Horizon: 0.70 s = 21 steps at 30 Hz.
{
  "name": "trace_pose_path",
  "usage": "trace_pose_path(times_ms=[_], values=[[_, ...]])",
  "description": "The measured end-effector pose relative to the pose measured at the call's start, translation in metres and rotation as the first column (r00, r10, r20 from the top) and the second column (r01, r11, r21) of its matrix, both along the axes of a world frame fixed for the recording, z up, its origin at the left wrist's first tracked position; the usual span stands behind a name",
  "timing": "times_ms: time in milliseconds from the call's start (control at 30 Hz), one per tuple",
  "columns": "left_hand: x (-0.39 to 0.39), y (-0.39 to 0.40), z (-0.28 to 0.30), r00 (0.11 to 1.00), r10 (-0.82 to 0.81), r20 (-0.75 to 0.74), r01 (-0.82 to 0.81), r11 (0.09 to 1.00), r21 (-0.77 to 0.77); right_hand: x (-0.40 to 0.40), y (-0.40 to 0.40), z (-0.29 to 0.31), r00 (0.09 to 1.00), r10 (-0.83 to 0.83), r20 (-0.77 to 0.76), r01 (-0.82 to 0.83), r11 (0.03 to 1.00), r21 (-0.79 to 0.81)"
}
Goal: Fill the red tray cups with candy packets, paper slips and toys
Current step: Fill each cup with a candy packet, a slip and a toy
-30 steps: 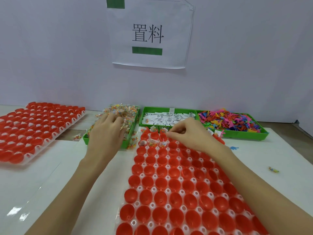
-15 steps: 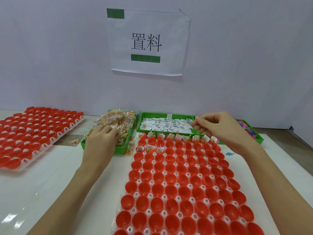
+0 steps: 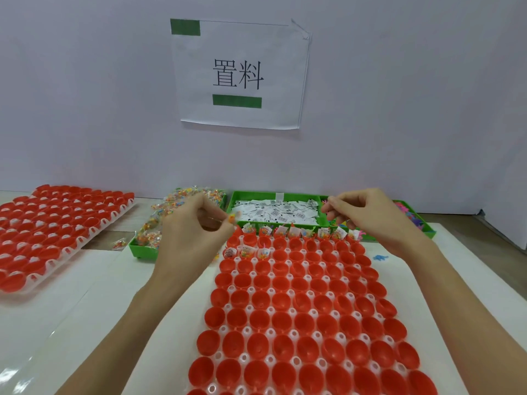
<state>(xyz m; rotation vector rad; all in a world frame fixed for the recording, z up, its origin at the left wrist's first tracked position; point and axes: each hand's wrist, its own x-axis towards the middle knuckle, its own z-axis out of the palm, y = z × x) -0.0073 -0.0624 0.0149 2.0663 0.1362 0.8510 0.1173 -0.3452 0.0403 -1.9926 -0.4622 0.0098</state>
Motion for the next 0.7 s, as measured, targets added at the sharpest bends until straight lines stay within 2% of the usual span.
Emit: trace_pose_path(times_ms=[133,333,533,700], values=[[-0.013,-0.011,-0.011,0.976,-0.217,-0.028,0.204,0.949,-0.240,-0.001,0.004,-0.005,0.999,-0.035,0.008,0.036,0.998,-0.047],[-0.017,0.003,-0.033,0.983,-0.180,-0.027,0.170,0.959,-0.227,-0.002,0.026,-0.014,0.989,-0.058,0.134,0.089,0.965,-0.245],[-0.013,0.007,-0.041,0.976,-0.217,0.004,0.209,0.937,-0.280,0.048,0.060,-0.017,0.976,-0.054,0.209,0.160,0.831,-0.534],[-0.013,0.006,-0.039,0.960,-0.275,0.042,0.265,0.855,-0.446,0.080,0.074,-0.028,0.981,0.018,0.195,0.131,0.683,-0.719]])
